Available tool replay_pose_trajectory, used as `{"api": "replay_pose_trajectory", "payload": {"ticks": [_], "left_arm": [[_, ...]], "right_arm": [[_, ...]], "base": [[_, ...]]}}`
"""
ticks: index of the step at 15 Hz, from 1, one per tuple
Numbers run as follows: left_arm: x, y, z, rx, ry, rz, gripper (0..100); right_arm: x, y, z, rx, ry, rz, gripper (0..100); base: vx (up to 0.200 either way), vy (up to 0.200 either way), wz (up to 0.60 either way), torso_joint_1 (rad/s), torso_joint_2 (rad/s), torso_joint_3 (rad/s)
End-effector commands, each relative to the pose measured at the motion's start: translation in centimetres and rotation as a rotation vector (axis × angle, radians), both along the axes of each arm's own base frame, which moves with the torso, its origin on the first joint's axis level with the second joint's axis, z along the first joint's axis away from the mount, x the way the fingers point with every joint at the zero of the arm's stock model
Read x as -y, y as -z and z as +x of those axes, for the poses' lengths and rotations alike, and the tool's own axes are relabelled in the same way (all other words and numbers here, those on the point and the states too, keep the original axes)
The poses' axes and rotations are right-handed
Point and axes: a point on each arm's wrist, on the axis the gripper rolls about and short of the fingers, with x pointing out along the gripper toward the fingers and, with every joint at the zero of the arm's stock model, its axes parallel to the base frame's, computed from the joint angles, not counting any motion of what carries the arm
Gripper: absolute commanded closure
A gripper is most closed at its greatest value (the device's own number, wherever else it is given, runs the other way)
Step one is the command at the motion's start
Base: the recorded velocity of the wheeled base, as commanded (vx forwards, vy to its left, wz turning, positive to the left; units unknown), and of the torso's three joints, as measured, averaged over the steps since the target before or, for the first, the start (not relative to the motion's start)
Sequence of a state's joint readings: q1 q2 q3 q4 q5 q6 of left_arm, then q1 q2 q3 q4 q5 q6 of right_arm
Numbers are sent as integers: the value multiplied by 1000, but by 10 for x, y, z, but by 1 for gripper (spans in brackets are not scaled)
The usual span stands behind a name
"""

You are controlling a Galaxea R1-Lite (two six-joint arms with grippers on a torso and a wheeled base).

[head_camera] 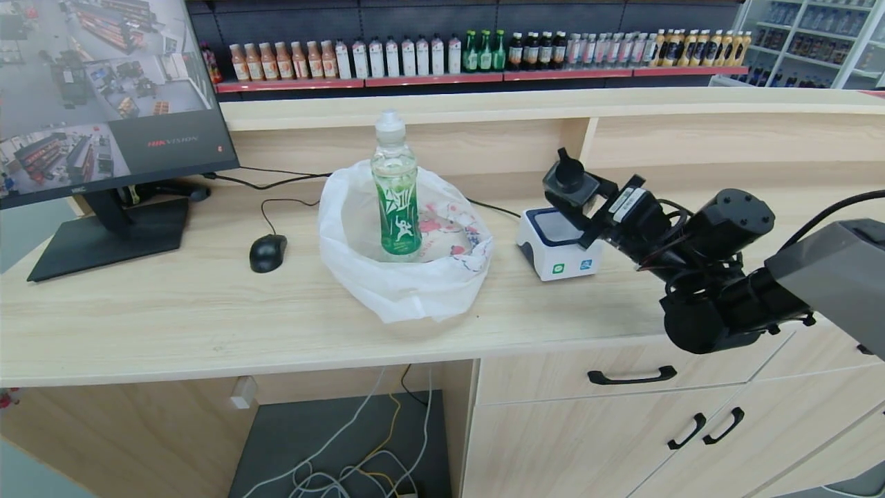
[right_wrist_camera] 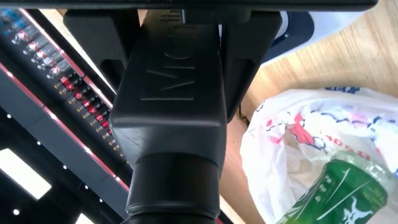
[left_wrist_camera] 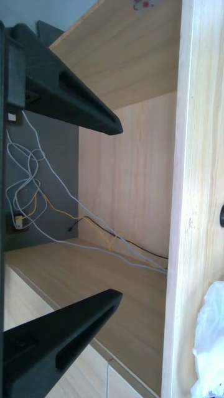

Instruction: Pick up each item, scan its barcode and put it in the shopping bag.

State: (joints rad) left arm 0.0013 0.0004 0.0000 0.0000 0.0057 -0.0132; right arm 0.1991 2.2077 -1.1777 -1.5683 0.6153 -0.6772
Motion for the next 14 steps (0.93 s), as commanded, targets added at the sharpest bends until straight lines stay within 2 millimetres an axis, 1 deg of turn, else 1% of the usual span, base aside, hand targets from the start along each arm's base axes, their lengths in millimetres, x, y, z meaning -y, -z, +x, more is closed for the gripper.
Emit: {"api": "replay_pose_trajectory", "payload": {"ticks": [1, 5, 7, 8, 9, 11, 13, 14], "left_arm": [[0, 0, 0, 0, -1, -1, 0], [0, 0, 0, 0, -1, -1, 0], [0, 0, 0, 0, -1, 1, 0], [0, 0, 0, 0, -1, -1, 0], [0, 0, 0, 0, -1, 1, 0], [0, 0, 0, 0, -1, -1, 0], [0, 0, 0, 0, -1, 1, 0], [0, 0, 0, 0, -1, 1, 0]], "right_arm": [[0, -25, -23, 22, 17, 40, 100], [8, -41, -58, -46, 17, 104, 100], [12, -44, -77, -108, 15, 153, 100], [13, -44, -83, -128, 12, 165, 100], [17, -44, -98, -184, 24, 218, 100], [20, -43, -120, -263, 61, 315, 100], [12, -33, -137, -382, 62, 426, 100], [7, -31, -141, -418, 61, 475, 100]], "base": [[0, 0, 0, 0, 0, 0], [0, 0, 0, 0, 0, 0], [0, 0, 0, 0, 0, 0], [0, 0, 0, 0, 0, 0], [0, 0, 0, 0, 0, 0], [0, 0, 0, 0, 0, 0], [0, 0, 0, 0, 0, 0], [0, 0, 0, 0, 0, 0]]}}
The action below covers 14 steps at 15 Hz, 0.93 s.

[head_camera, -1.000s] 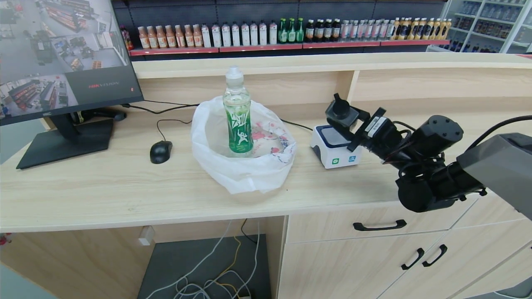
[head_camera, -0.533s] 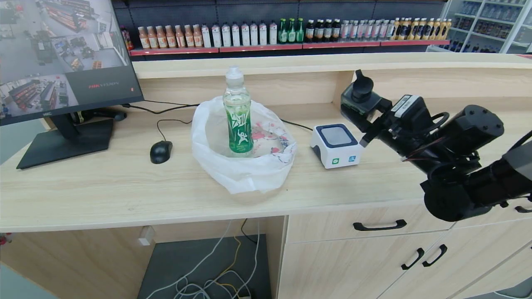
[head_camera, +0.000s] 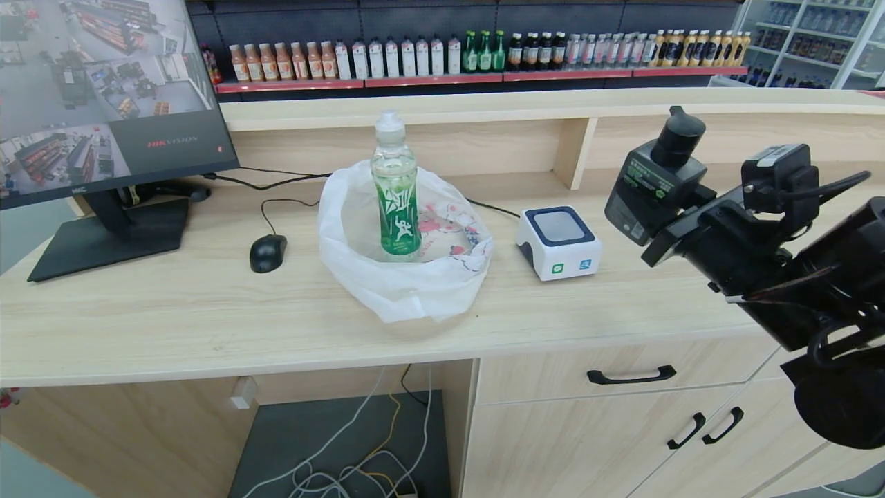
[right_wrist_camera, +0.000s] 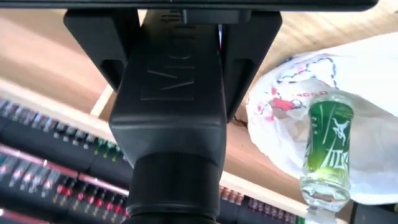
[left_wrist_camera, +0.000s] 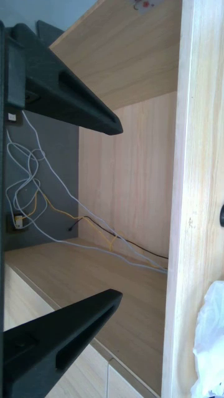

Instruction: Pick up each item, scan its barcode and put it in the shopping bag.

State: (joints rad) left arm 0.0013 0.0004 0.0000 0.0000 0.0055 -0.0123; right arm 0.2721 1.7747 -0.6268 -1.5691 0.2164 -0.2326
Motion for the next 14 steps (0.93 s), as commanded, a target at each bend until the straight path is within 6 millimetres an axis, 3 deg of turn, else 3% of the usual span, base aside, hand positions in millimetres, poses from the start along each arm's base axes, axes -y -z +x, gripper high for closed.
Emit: {"api": "replay_pose_trajectory", "payload": {"ticks": [1, 4, 12, 14], "left_arm": [[0, 0, 0, 0, -1, 0, 0], [0, 0, 0, 0, -1, 0, 0], [0, 0, 0, 0, -1, -1, 0], [0, 0, 0, 0, -1, -1, 0]], "right_arm": [[-5, -4, -17, -4, -25, 27, 100], [-12, 0, -19, -96, 30, 206, 100], [-15, 7, -3, -145, 40, 280, 100], [-17, 10, 0, -157, 34, 287, 100]], "base": [[0, 0, 0, 0, 0, 0], [0, 0, 0, 0, 0, 0], [0, 0, 0, 0, 0, 0], [0, 200, 0, 2, 2, 5]]}}
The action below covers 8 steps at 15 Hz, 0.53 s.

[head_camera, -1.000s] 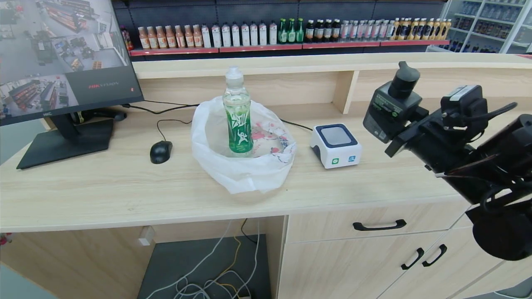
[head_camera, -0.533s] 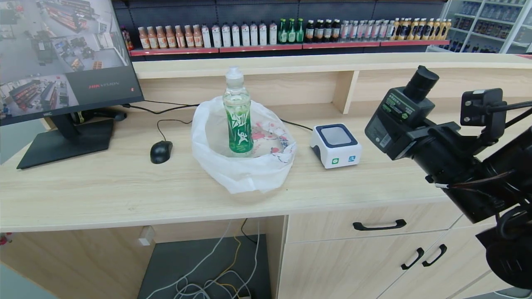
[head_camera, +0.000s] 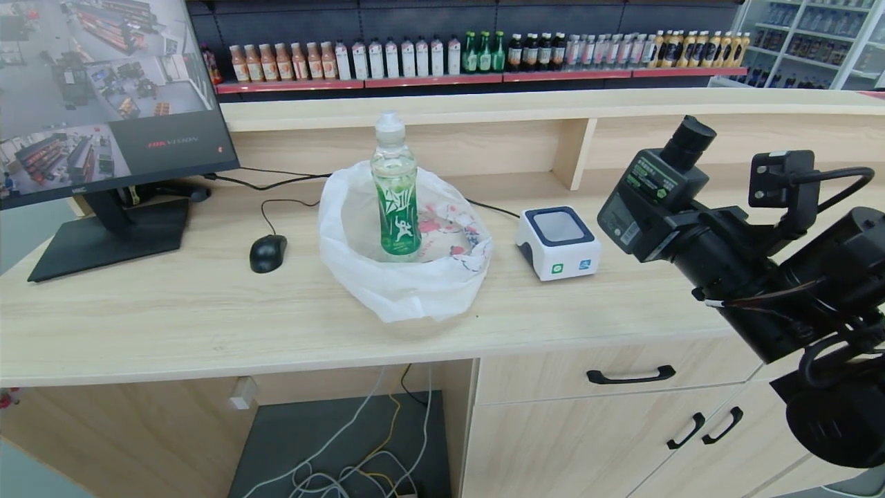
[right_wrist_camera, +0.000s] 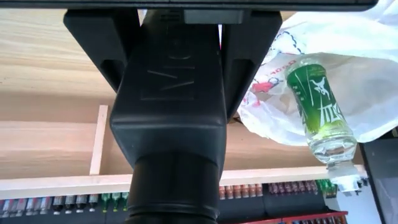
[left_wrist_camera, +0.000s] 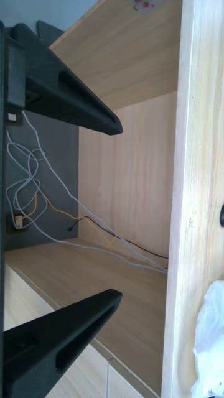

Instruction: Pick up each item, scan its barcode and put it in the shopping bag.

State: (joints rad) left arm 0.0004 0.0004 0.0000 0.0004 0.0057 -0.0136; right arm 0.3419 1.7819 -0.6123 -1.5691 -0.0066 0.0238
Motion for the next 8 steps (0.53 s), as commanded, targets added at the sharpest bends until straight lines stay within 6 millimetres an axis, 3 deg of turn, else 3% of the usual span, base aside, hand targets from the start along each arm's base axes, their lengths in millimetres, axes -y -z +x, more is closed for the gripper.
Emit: {"api": "replay_pose_trajectory", "payload": {"ticks": [1, 8], "left_arm": [[0, 0, 0, 1, -2, -2, 0], [0, 0, 0, 1, -2, -5, 0]], "right_arm": [[-2, 4, 8, -10, -3, 8, 100], [-6, 6, 16, -10, -7, 12, 100]], "base": [[0, 200, 0, 2, 7, 7], [0, 200, 0, 6, 1, 2]]}}
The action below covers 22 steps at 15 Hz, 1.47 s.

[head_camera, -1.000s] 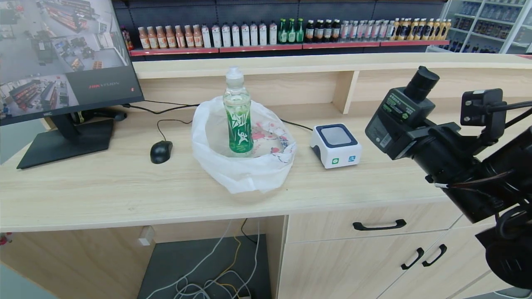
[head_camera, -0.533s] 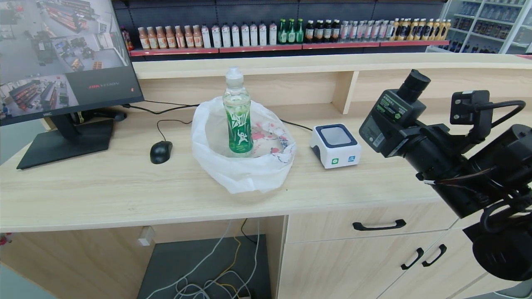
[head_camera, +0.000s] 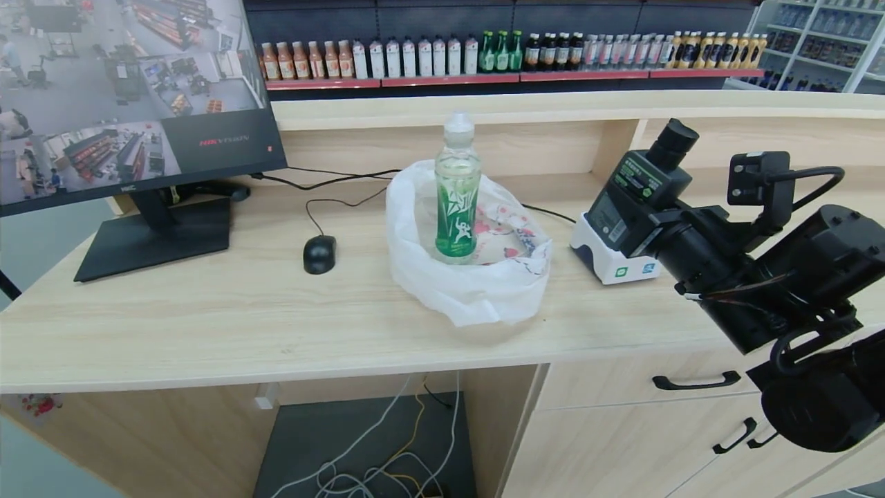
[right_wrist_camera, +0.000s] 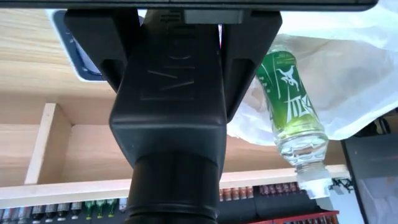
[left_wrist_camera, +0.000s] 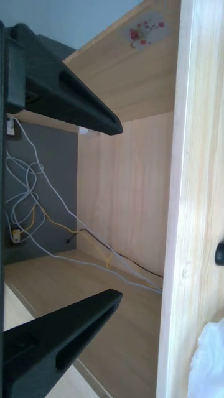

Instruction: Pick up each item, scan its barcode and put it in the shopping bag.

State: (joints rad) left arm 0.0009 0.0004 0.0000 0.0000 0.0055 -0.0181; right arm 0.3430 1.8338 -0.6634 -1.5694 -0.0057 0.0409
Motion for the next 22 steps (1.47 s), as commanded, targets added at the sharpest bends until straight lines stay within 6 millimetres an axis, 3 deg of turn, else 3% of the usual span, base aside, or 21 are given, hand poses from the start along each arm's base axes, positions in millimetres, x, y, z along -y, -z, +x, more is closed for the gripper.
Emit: {"api": "replay_pose_trajectory", "payload": {"ticks": [1, 4, 13, 18, 22], "left_arm": [[0, 0, 0, 0, -1, 0, 0], [0, 0, 0, 0, -1, 1, 0], [0, 0, 0, -1, -1, 30, 0], [0, 0, 0, -1, -1, 30, 0], [0, 0, 0, -1, 0, 30, 0]], "right_arm": [[0, 1, 2, -1, 2, -1, 100], [0, -2, 3, 13, 4, 1, 100], [-5, -20, 9, 96, 8, -1, 100], [-13, -10, 22, 62, -77, -22, 100], [-24, -29, 41, 0, -59, -64, 100]], "base": [[0, 200, 0, 2, -2, 12], [0, 200, 0, 1, 2, 4], [0, 0, 0, 0, 0, 0], [0, 0, 0, 0, 0, 0], [0, 0, 0, 0, 0, 0]]}}
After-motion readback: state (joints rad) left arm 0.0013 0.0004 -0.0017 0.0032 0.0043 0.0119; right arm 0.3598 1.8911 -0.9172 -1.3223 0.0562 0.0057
